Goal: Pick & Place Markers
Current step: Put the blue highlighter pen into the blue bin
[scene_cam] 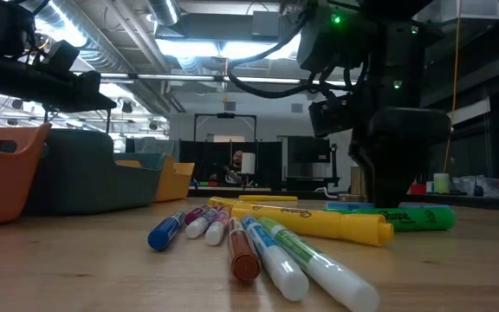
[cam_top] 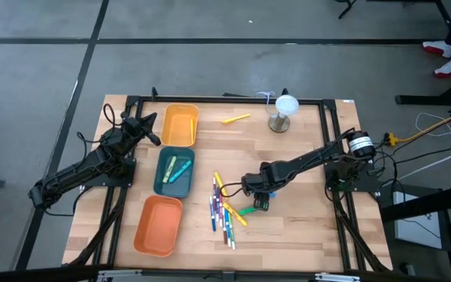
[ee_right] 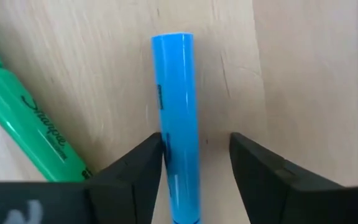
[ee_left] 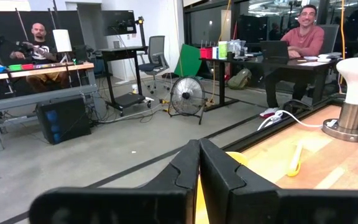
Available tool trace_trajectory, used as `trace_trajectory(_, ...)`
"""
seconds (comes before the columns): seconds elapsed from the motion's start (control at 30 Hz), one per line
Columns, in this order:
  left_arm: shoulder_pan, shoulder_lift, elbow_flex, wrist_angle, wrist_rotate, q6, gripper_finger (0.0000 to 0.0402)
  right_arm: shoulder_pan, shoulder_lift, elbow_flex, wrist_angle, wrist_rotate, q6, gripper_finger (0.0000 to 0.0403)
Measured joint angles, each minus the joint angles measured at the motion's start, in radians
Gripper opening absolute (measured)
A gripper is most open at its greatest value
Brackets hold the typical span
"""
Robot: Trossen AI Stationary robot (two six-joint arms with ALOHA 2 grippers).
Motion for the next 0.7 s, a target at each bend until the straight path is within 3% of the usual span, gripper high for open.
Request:
trace_trajectory(0.3,0.000,0.000,0.000,0.000,0.000,0.000,0.0010,-0.002,0.001,0.000,0.006,-0.007,0.019,0.0063)
trace_trajectory(0.7,0.000,0.000,0.000,0.000,0.000,0.000,0.0009,-0.063,0.002,0.060,-0.010,-0.099,0.200,0.0061)
